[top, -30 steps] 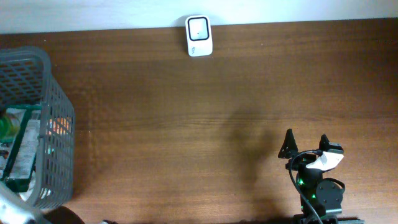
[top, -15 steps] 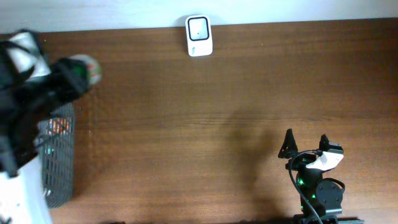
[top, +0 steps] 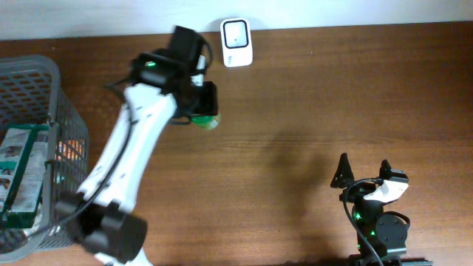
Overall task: Scan the item barcode
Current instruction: 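Carry the green bottle to the scanner and set it down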
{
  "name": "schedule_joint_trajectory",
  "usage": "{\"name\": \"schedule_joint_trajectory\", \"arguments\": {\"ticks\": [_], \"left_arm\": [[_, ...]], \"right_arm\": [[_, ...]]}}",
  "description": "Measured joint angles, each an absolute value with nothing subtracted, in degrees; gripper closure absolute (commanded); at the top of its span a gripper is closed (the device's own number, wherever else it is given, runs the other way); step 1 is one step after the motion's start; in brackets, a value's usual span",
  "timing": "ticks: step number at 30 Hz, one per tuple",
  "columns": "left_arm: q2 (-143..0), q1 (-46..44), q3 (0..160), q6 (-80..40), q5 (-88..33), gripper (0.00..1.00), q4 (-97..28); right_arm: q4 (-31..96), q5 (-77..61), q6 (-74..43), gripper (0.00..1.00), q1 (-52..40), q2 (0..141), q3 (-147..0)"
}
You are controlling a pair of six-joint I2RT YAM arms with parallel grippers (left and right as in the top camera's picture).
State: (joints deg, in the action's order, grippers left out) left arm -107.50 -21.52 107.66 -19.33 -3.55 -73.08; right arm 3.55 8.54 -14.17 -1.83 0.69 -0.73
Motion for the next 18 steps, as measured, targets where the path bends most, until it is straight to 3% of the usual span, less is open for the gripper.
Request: {"name": "schedule_joint_trajectory", "arguments": {"ticks": [12,16,18], "left_arm": [[-123.5,-24.4,105.8,-27.3,2.0,0.53,-64.4],[-125.3,-24.4,104.8,-28.7,2.6,0.37,-63.0],[-125.8,-24.4,104.8,-29.1,2.7,0.24,-62.9]], "right_arm": [[3.6,8.5,-14.2,0.02,-1.8,0.7,-0.7],[3.6,8.5,-14.1,0.02,-1.8,0.7,-0.7],[3.6,8.5,-14.1,0.02,-1.8,0.7,-0.7]]}}
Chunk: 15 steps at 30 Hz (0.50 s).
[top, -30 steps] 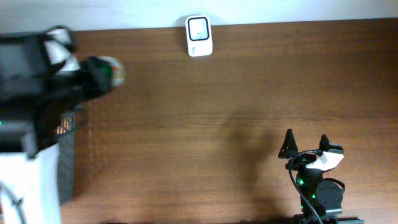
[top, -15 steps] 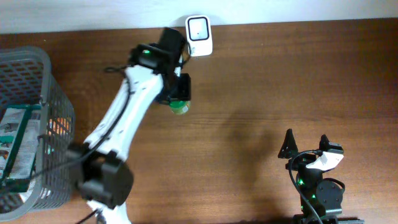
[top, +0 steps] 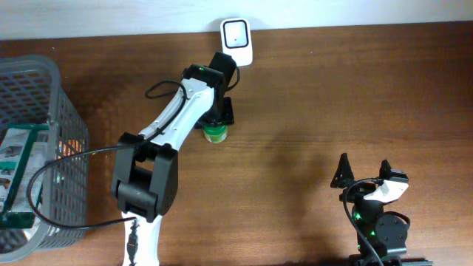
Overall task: Scan the item barcode
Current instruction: 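Carry the green bottle to the scanner and set it down, then return the left gripper to the basket and grasp the green 3M package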
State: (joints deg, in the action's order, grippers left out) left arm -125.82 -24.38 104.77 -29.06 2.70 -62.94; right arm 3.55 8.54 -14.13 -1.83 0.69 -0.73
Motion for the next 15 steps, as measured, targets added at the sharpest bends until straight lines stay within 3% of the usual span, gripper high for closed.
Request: {"name": "schedule_joint_trajectory", "arguments": {"ticks": [5,11,15], "left_arm": [[-125.9,-24.4,104.8,-30.1,3.2,0.01,-62.9],[-125.9,-24.1,106.4,-30.0,3.3,0.0,-65.8],[-125.3,-21.9,116.7,-29.5,4.1,0.0,-73.3]], "right_arm": [[3.6,8.5,-14.2,0.02,-1.8,0.7,-0.7],[3.6,8.5,-14.2,0.02,-1.8,0.7,-0.8],[3.6,8.5,-14.2,0.02,-1.8,0.7,-0.8]]}}
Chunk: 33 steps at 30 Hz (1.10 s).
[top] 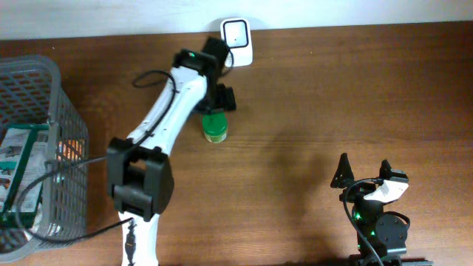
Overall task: Scan the item barcode
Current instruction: 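Return the left gripper to the basket and grasp the green 3M package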
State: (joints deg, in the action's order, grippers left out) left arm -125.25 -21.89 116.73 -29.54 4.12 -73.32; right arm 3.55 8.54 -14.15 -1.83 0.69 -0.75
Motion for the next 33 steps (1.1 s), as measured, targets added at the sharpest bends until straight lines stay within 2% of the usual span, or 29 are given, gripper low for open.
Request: {"name": "schedule_joint_trajectory", "arguments": {"ticks": [4,8,11,15,19,24,29,33], "left_arm": [[-121.6,-18.6,126.8,-29.4,7.9,0.0,-80.9],[-111.6,-12.9,137.2,-29.4,15.9,0.01,-88.6],[-104.4,-8.2,139.3,-29.4,20.6,0.01,-91.3],[-98.2,3.3,139.8,-30.6,24.0,0.01,-92.9],[-98.5,16.1,139.6,-32.1,23.0,0.01,-93.4],[-100.2,29.5,133.4,-32.8,19.6,0.0,-91.9],[-100.4,34.9,120.5,-31.9,18.2,0.0,-85.4],[-100.5,36.1,108.1,-27.7,17.7,0.01,-75.5]], "right_arm": [[3.6,8.5,-14.1,0.02,-1.8,0.7,-0.8],[3.6,8.5,-14.1,0.02,-1.8,0.7,-0.8],[3.6,8.5,-14.2,0.02,-1.8,0.7,-0.7],[3.6,8.5,-14.2,0.02,-1.8,0.7,-0.7],[3.6,8.6,-14.1,0.02,-1.8,0.7,-0.8],[3.6,8.5,-14.2,0.02,-1.8,0.7,-0.8],[3.6,8.5,-14.1,0.02,-1.8,0.7,-0.8],[3.6,8.5,-14.2,0.01,-1.8,0.7,-0.7]]}}
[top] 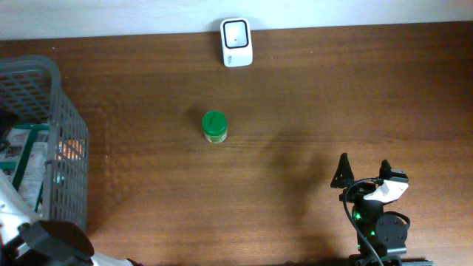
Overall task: Scan the item barcode
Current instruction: 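Return the left gripper to the basket and grasp the green 3M package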
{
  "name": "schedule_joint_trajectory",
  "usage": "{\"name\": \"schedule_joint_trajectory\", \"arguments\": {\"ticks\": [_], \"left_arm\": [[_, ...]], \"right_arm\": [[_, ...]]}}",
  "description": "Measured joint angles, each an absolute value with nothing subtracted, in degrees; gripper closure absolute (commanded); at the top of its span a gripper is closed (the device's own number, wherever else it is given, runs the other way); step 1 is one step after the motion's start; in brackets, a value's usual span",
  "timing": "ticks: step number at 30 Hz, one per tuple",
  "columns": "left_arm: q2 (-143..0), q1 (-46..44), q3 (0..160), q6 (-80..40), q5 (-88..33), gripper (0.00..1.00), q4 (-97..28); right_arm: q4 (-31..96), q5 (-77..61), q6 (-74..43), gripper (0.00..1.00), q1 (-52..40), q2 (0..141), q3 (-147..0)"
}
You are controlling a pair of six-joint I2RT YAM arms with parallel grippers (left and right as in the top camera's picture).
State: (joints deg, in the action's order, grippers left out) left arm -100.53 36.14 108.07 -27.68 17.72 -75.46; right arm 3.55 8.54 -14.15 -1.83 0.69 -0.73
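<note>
A small jar with a green lid (214,125) stands upright by itself on the brown table (332,89). The white barcode scanner (236,32) lies at the table's far edge, well behind the jar. My left arm (44,240) reaches from the front left corner over the grey basket (70,148). Only a dark part of its gripper (6,122) shows at the frame's left edge. My right gripper (362,171) rests at the front right, open and holding nothing.
The grey mesh basket at the left holds a green and white box (29,159) and something orange (70,150). The table's far edge meets a pale wall just behind the scanner.
My left gripper was right behind the green-lidded jar, near the scanner. It is now far to the left over the basket. The jar stays where it stood. The right arm has not moved.
My left gripper first held the green-lidded jar tilted just left of the scanner. Then it had the jar down on the table in front of the scanner. Then the jar stood free with the gripper behind it, and now the arm is back over the basket.
</note>
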Motion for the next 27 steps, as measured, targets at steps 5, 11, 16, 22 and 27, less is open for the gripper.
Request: {"name": "schedule_joint_trajectory", "arguments": {"ticks": [5,11,16,22,27], "left_arm": [[-100.8,36.1,92.4,-17.6,17.2,0.02,-59.9],[-100.8,36.1,81.0,-2.5,16.5,0.01,-46.5],[-101.3,36.1,78.7,6.2,16.4,0.0,-42.6],[-106.0,36.1,78.5,10.0,16.3,0.0,-42.3],[-109.1,36.1,78.4,11.4,16.3,0.0,-41.2]], "right_arm": [[3.6,8.5,-14.2,0.02,-1.8,0.7,-0.7],[3.6,8.5,-14.1,0.02,-1.8,0.7,-0.7],[3.6,8.5,-14.1,0.02,-1.8,0.7,-0.7],[3.6,8.5,-14.2,0.02,-1.8,0.7,-0.8],[3.6,8.5,-14.2,0.02,-1.8,0.7,-0.7]]}}
